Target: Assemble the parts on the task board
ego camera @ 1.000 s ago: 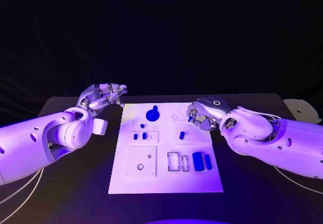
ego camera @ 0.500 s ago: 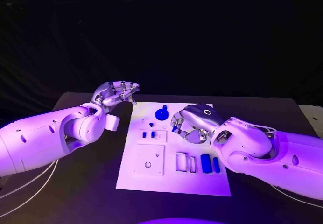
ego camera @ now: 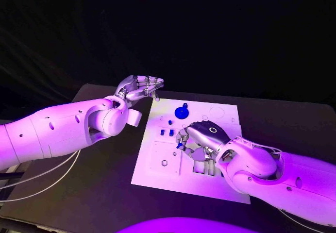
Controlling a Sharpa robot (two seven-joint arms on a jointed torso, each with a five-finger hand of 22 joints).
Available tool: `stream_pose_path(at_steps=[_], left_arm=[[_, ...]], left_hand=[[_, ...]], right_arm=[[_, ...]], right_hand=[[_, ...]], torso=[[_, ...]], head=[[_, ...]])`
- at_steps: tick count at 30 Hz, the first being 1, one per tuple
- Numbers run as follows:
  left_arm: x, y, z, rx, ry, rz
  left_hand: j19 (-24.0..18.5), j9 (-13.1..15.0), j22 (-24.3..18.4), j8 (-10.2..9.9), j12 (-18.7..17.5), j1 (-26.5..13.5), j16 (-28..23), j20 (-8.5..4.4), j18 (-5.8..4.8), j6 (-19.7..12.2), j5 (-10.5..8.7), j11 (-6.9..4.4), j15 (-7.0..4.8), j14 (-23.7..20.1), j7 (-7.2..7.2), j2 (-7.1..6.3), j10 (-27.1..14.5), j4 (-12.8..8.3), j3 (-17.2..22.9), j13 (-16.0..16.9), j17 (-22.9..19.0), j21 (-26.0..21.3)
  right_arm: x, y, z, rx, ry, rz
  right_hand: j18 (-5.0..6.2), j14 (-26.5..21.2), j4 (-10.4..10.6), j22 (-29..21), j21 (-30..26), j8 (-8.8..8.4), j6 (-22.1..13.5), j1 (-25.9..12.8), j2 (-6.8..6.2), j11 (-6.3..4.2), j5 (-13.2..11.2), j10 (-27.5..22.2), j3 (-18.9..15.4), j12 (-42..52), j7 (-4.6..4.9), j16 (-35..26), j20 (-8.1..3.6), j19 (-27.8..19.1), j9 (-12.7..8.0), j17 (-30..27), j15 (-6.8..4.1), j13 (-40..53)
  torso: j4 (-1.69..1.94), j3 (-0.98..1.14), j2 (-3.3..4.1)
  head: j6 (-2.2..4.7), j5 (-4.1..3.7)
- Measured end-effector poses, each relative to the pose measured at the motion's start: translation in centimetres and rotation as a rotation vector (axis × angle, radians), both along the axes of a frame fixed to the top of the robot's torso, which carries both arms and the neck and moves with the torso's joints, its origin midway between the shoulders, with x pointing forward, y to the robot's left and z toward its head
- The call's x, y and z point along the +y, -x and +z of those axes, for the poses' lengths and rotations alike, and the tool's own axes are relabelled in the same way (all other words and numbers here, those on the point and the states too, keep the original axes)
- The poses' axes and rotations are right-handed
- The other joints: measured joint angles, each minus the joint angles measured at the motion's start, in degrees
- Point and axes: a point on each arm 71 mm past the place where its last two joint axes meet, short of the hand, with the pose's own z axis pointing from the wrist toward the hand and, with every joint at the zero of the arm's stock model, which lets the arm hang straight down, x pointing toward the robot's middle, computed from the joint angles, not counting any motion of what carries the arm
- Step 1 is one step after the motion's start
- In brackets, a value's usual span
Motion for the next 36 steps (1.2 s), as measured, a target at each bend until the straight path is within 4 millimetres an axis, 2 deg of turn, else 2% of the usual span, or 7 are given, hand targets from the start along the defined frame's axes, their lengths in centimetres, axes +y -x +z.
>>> stream_pose_path(at_steps=[7,14,36], left_arm=[[-0.3,0.0,0.0,0.002,0.002,-0.006],[-0.4,0.0,0.0,0.003,0.002,-0.008],[-0.4,0.0,0.0,0.006,0.001,-0.008]], left_hand=[[0.0,0.0,0.0,0.0,0.3,0.0,0.0,0.0,0.0,0.0,0.0,0.0,0.0,0.0,0.0,0.0,0.0,0.0,0.0,0.0,0.0,0.0],[0.0,0.0,0.0,0.0,0.3,0.0,0.0,0.0,0.0,0.0,0.0,0.0,0.0,0.0,0.0,0.0,0.0,0.0,0.0,0.0,0.0,0.0],[0.0,0.0,0.0,0.0,0.3,0.0,0.0,0.0,0.0,0.0,0.0,0.0,0.0,0.0,0.0,0.0,0.0,0.2,0.2,0.0,-0.1,0.0]], right_arm=[[0.7,0.2,-1.8,0.029,0.008,0.004],[0.9,0.1,-2.7,0.038,0.016,0.002],[1.5,-0.2,-3.3,0.025,0.048,0.014]], right_hand=[[-0.01,0.0,0.0,0.0,0.0,-0.11,0.0,0.0,0.0,0.0,0.0,0.0,0.0,0.0,0.0,0.0,0.0,0.0,0.1,0.0,0.0,0.0],[0.0,0.0,0.0,0.0,0.0,-0.12,0.0,0.0,0.0,0.0,0.0,0.0,0.0,0.0,0.0,0.0,0.0,0.0,0.1,0.0,0.0,0.0],[0.0,0.0,0.2,0.0,0.0,-0.09,-0.2,0.0,0.02,0.0,0.0,0.0,0.2,-0.2,-0.01,0.0,0.0,0.0,0.1,-0.1,0.0,0.0]], torso=[[0.03,0.03,0.04],[0.02,0.09,0.04],[-0.02,0.07,0.04]], head=[[-0.48,0.57],[-0.82,0.86],[-1.31,1.19]])
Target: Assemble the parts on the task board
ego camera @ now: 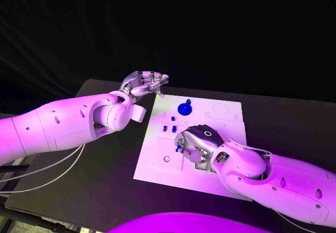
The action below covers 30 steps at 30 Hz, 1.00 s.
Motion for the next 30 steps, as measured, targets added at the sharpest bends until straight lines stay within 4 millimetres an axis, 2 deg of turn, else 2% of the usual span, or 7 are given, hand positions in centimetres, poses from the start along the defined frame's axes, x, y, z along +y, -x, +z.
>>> stream_pose_path(at_steps=[16,18,20,23,26,30], left_arm=[[0.08,0.0,-0.02,0.002,-0.001,0.001],[0.1,0.0,-0.02,0.002,-0.001,0.002],[0.11,0.0,-0.02,0.003,-0.002,0.002],[0.12,0.0,-0.02,0.003,-0.002,0.002],[0.13,0.0,-0.03,0.004,-0.002,0.002],[0.15,0.0,-0.04,0.005,-0.003,0.003]], left_hand=[[-0.2,0.0,0.0,0.2,0.0,0.0,-0.2,0.21,0.0,0.0,0.0,0.0,0.0,0.0,0.0,0.0,0.0,-0.2,0.2,0.0,0.0,0.0],[-0.2,0.0,0.0,0.2,0.0,0.0,-0.2,0.21,0.0,0.0,0.0,0.0,0.0,0.0,0.0,0.0,0.0,-0.2,0.2,0.0,-0.1,0.0],[-0.2,0.0,0.0,0.2,0.0,0.0,-0.2,0.21,0.0,0.0,0.0,0.0,0.0,0.0,0.0,0.0,0.0,-0.2,0.2,0.0,0.0,0.0],[-0.2,0.0,0.0,0.2,0.0,0.0,-0.2,0.21,0.0,0.0,0.0,0.0,0.0,0.0,0.0,0.0,0.0,-0.2,0.2,0.0,-0.1,0.0],[-0.2,0.0,0.0,0.2,0.0,0.0,-0.2,0.21,0.0,0.0,0.0,0.0,0.0,0.0,0.0,0.0,0.0,-0.2,0.2,0.0,0.0,-0.2],[-0.2,0.0,0.0,0.2,0.0,0.1,-0.2,0.21,0.0,0.0,0.0,0.03,0.06,-0.1,0.0,-0.11,0.0,-0.2,0.2,0.0,0.0,-0.2]], right_arm=[[0.49,0.43,-0.14,-0.008,0.04,0.029],[0.49,0.43,-0.13,-0.01,0.042,0.029],[0.47,0.43,-0.15,-0.011,0.043,0.03],[0.38,0.44,-0.15,-0.013,0.041,0.029],[0.15,0.41,-0.17,-0.016,0.038,0.024],[-0.44,0.5,-0.05,-0.022,0.027,0.012]], right_hand=[[0.0,0.0,0.0,0.0,0.0,0.0,0.0,-0.5,-0.12,0.0,0.0,0.0,0.0,-0.2,0.01,0.0,0.0,0.0,0.0,-0.2,0.0,0.0],[0.0,0.0,0.0,0.0,0.0,-0.07,-0.3,-1.2,-0.76,0.06,0.0,-0.1,0.0,-0.5,0.24,-0.3,0.0,0.0,0.0,-0.4,0.0,-0.1],[0.0,0.0,0.3,0.0,-0.1,-1.26,-2.1,-2.5,-1.42,1.05,0.0,-1.1,-0.3,-1.4,0.88,-0.3,0.0,0.0,-0.2,-0.6,0.03,-0.3],[0.01,-0.1,1.0,0.0,-2.9,-3.73,-5.8,-4.3,-3.27,2.16,-0.3,-4.1,-1.0,-3.0,2.08,-1.4,0.54,-0.1,-1.2,-2.1,1.15,-1.0],[0.01,-0.1,1.2,0.0,-5.1,-5.55,-8.8,-5.0,-3.95,1.8,0.5,-6.1,-2.6,-3.7,1.68,-2.1,0.65,0.0,-1.9,-3.3,1.15,-1.8],[0.01,-0.1,1.3,0.0,-5.7,-5.61,-8.8,-5.0,-4.0,2.25,0.6,-6.6,-3.6,-3.7,1.66,-2.2,0.65,0.0,-1.9,-3.7,1.15,-1.8]], torso=[[0.02,-0.01,-0.04],[-0.01,-0.01,-0.05],[-0.01,-0.01,-0.05],[-0.05,-0.01,-0.05],[-0.08,0.02,-0.05],[-0.05,0.03,-0.05]], head=[[-0.21,-0.06],[-0.2,-0.07],[-0.16,-0.07],[-0.08,-0.09],[0.04,-0.19],[0.24,-0.34]])
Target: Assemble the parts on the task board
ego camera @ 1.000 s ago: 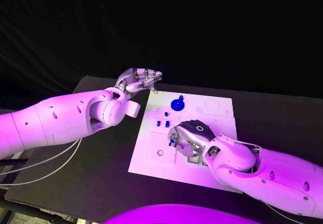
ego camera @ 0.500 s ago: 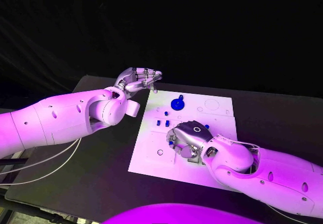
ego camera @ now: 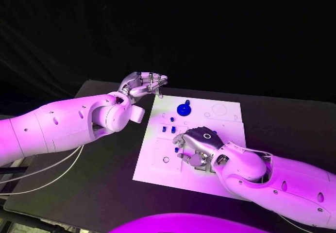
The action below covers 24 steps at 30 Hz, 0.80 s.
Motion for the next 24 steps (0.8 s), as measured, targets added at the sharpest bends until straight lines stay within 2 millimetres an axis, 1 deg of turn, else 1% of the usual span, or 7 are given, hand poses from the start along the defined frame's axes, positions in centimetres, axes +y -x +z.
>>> stream_pose_path(at_steps=[6,9,14,16,20,23,24], left_arm=[[0.1,0.0,0.0,0.001,-0.001,0.002],[0.3,0.0,0.0,0.002,-0.002,0.004],[0.4,0.0,0.0,0.002,-0.003,0.006],[0.5,0.1,0.0,0.002,-0.004,0.007],[0.5,0.1,0.0,0.003,-0.004,0.007],[0.6,0.1,0.0,0.003,-0.004,0.007],[0.5,0.1,0.0,0.003,-0.004,0.007]], left_hand=[[0.0,0.0,0.0,0.0,0.0,0.1,0.0,0.0,0.0,0.0,0.0,0.19,0.15,-0.2,0.0,-0.11,-0.2,0.0,0.0,0.0,0.0,0.0],[0.0,0.0,0.0,0.0,0.0,0.1,0.0,0.0,0.0,0.0,0.0,0.19,0.15,-0.2,0.0,-0.11,-0.2,0.0,0.0,0.0,0.0,0.0],[0.0,0.0,0.0,0.0,0.0,0.1,0.0,0.0,0.0,0.0,0.0,0.19,0.15,-0.2,0.0,-0.11,-0.2,0.0,0.0,0.0,0.0,0.0],[0.0,0.0,0.0,0.0,0.0,0.1,0.0,0.0,-0.01,0.0,0.0,0.19,0.15,-0.2,0.0,-0.11,-0.2,0.0,0.0,0.0,0.0,0.0],[0.0,0.0,0.0,0.0,0.0,0.1,0.0,0.0,0.0,0.0,0.0,0.19,0.15,-0.1,0.0,-0.11,-0.2,0.0,0.0,0.0,0.0,0.0],[0.0,0.0,0.0,0.0,0.0,0.1,0.0,0.0,0.0,0.0,0.0,0.19,0.15,-0.1,0.0,-0.11,-0.2,0.0,0.0,0.0,0.0,0.0],[0.0,0.0,0.0,0.0,0.0,0.1,0.0,0.0,0.0,0.0,0.0,0.19,0.15,-0.1,0.0,-0.11,-0.2,0.0,0.0,0.0,0.0,0.0]], right_arm=[[-1.4,0.3,1.0,-0.019,-0.026,-0.019],[-2.7,0.1,2.1,-0.04,-0.035,-0.038],[-5.7,-1.0,4.4,-0.084,-0.033,-0.093],[-7.1,-1.8,5.4,-0.099,-0.022,-0.125],[-9.3,-3.2,6.5,-0.099,0.013,-0.179],[-10.6,-4.0,6.4,-0.081,0.051,-0.21],[-10.8,-4.2,6.4,-0.074,0.062,-0.216]], right_hand=[[0.0,0.0,0.0,0.0,0.0,0.14,0.5,0.0,0.0,0.0,0.2,0.0,-0.8,0.6,-0.05,0.0,-0.01,0.0,0.2,0.0,0.0,0.0],[0.0,0.0,0.2,0.0,0.0,0.29,0.7,0.0,0.01,0.0,0.5,0.0,-0.9,0.9,-0.27,0.0,-0.01,0.0,0.3,0.0,0.0,0.0],[0.0,0.0,0.2,0.0,0.3,0.69,1.1,-0.2,0.21,0.0,0.6,0.0,-1.3,1.0,-0.22,0.0,-0.01,0.0,0.4,0.2,0.0,0.1],[0.0,0.0,0.5,0.0,0.2,0.73,1.1,-0.2,0.21,-0.45,0.6,-0.4,-2.6,1.3,-0.22,0.0,-0.01,0.0,0.4,0.2,0.0,0.0],[0.0,0.0,1.3,0.0,-1.3,0.5,1.1,-0.2,0.23,-0.46,2.4,-2.3,-7.4,1.5,-0.22,-0.1,-0.01,0.0,0.4,-0.2,0.0,-0.4],[0.0,0.0,1.9,0.0,-1.9,0.23,1.1,1.0,1.44,-0.51,2.6,-3.2,-11.2,2.1,-0.67,-0.3,-0.02,0.0,0.4,-0.7,0.0,-0.6],[0.0,0.0,2.4,0.0,-2.3,0.23,1.1,1.8,2.19,-0.48,2.6,-3.6,-13.1,2.4,-0.67,-0.3,-0.02,0.0,0.4,-0.9,-0.01,-0.7]], torso=[[0.01,0.02,-0.01],[-0.03,0.0,-0.01],[-0.08,-0.02,-0.01],[-0.11,-0.03,-0.02],[-0.15,-0.12,-0.07],[-0.24,-0.16,-0.13],[-0.27,-0.17,-0.14]], head=[[0.26,-0.36],[0.45,-0.56],[0.98,-1.64],[1.19,-2.07],[1.54,-2.7],[1.71,-2.86],[1.74,-2.87]])
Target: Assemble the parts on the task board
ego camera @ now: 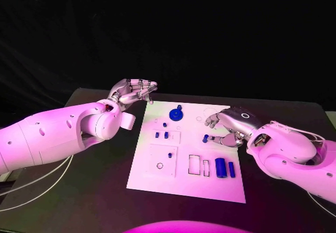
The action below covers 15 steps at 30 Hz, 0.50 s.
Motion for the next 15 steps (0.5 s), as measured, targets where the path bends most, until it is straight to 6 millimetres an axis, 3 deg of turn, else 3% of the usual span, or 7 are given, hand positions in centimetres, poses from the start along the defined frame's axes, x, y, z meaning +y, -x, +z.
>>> stream_pose_path(at_steps=[4,15], left_arm=[[0.0,0.0,0.0,0.0,0.0,-0.001],[0.0,0.0,0.0,0.001,0.0,-0.002]], left_hand=[[0.0,0.0,0.0,0.0,0.0,0.0,0.0,0.0,0.0,0.0,0.0,0.0,0.0,0.0,0.0,0.0,0.0,0.0,0.0,0.0,0.0,0.0],[0.0,0.0,0.0,0.0,0.0,0.0,0.0,0.0,0.0,0.0,0.0,0.0,0.0,0.0,0.0,0.0,0.0,0.0,0.3,0.0,0.0,0.0]], right_arm=[[-0.4,-0.4,-0.4,0.028,0.028,-0.01],[0.6,-0.7,-1.6,0.087,0.07,0.014]], right_hand=[[0.0,0.0,0.8,0.0,-0.3,0.0,0.1,1.8,0.65,0.17,0.0,-0.4,-2.9,0.4,-0.14,-0.2,0.0,0.0,-0.1,-0.2,0.0,-0.2],[0.0,0.0,1.4,0.0,0.0,-0.23,0.5,3.3,2.13,0.13,-0.3,-0.3,-3.6,1.7,-0.52,0.0,0.0,0.0,0.0,0.7,0.0,-0.3]], torso=[[0.0,0.02,-0.01],[0.14,-0.03,0.03]], head=[[0.09,-0.08],[0.19,-0.15]])
